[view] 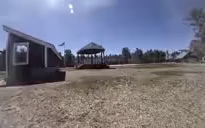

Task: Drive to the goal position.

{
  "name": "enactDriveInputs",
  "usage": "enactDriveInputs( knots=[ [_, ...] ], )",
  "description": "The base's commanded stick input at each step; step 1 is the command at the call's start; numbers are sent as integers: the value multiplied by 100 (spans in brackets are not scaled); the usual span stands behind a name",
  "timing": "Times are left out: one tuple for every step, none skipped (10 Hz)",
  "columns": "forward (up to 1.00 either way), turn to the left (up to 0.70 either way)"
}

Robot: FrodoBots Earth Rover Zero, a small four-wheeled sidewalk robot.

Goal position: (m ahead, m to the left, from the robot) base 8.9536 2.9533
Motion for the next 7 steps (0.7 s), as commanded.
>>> enactDriveInputs(
  knots=[
    [70, 0],
    [70, 0],
    [70, 0],
    [70, 0],
    [70, 0],
    [70, 0],
    [70, 0]
  ],
)
